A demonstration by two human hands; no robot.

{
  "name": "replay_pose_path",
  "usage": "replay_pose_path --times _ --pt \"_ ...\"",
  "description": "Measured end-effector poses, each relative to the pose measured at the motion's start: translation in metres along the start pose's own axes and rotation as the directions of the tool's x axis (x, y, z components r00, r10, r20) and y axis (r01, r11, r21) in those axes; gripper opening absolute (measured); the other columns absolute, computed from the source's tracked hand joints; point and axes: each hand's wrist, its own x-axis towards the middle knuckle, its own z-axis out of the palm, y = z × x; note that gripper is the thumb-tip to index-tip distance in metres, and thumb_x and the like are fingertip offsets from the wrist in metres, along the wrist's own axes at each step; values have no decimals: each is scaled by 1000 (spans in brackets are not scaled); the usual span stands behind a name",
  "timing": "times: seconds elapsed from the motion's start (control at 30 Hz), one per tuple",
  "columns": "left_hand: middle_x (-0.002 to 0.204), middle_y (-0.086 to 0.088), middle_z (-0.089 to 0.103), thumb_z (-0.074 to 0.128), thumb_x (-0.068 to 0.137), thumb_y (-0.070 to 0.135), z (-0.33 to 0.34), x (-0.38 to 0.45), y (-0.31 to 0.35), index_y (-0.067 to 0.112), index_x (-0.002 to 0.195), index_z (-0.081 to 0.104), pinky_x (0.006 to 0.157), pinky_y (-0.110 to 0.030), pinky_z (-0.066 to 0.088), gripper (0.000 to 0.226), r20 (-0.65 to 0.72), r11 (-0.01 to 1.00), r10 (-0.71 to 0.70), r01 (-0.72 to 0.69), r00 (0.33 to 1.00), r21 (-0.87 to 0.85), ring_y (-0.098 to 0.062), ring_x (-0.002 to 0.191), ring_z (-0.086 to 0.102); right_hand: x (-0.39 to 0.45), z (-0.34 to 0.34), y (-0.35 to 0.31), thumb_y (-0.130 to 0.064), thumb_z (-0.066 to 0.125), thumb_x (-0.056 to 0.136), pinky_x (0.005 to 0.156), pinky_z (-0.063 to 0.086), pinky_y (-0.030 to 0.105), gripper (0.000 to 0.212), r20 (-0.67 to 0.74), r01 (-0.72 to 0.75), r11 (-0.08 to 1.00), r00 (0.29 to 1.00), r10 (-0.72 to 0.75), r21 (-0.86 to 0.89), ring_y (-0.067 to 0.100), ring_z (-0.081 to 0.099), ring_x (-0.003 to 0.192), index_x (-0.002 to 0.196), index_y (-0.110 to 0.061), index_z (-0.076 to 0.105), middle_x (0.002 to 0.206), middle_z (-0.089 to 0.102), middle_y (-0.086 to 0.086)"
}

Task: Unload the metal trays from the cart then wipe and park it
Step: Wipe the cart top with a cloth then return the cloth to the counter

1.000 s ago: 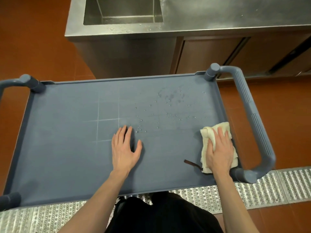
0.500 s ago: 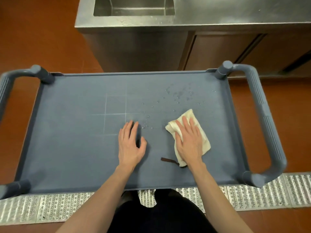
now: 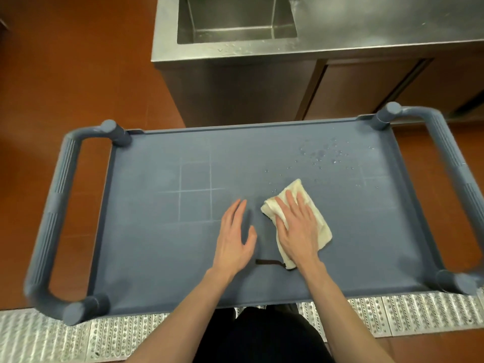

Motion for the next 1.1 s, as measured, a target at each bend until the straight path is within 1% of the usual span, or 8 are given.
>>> replay_pose_path --times 0.07,0.2,0.37,0.53,0.63,0.73,0.93,1.1 --pt "167 4 36 47 102 33 -21 -4 -18 17 163 38 127 -25 23 63 -11 999 13 -12 1000 38 -11 155 31 1 5 -11 -27 47 106 121 31 51 47 1 -9 1000 1000 9 3 34 26 159 153 -26 54 169 38 2" --pt "161 -4 47 49 101 31 -68 -12 -56 10 156 48 125 -40 33 59 -52 990 36 -29 998 136 -24 148 44 2 17 -33 -20 52 107 119 31 49 44 9 -2 1000 1000 2 -12 34 27 158 151 -27 54 168 38 0" --pt "154 -10 54 49 99 32 -109 -17 -87 5 150 55 122 -43 36 58 -138 976 37 -6 990 219 -31 141 51 8 35 -69 -21 48 107 111 36 45 40 27 73 996 997 -72 -56 32 37 147 145 -30 55 159 44 -5" --pt "155 -8 54 56 98 26 -134 -29 -108 7 150 55 122 -33 29 56 -208 966 -3 57 978 254 -29 143 50 11 58 -113 -13 53 103 97 39 39 33 -35 196 980 980 -198 -44 28 44 133 133 -27 60 144 50 -8" --pt "156 -9 53 60 97 24 -150 -39 -121 7 151 54 123 -35 29 57 -227 955 -21 87 974 285 -29 145 48 17 72 -140 -12 52 102 93 38 38 28 -31 268 962 962 -270 -53 26 45 127 124 -26 59 136 50 -8" --pt "156 -9 53 61 98 25 -165 -49 -132 7 151 54 123 -36 29 57 -246 944 -19 98 969 316 -29 145 48 19 87 -164 -15 51 102 97 38 38 30 -7 295 954 955 -296 -59 29 43 137 129 -25 61 146 50 -5" --pt "154 -11 55 63 98 28 -182 -69 -156 7 149 56 119 -46 39 56 -317 911 -27 154 948 384 -32 141 52 23 113 -205 -26 45 107 112 36 43 36 97 342 937 937 -334 -71 30 35 151 141 -29 58 161 43 -3" --pt "155 -10 55 60 99 33 -182 -78 -163 8 149 57 120 -49 38 56 -381 891 -75 234 921 390 -32 144 50 26 130 -239 -25 59 103 121 31 43 43 77 409 912 910 -407 -17 32 34 156 146 -30 59 164 45 1"
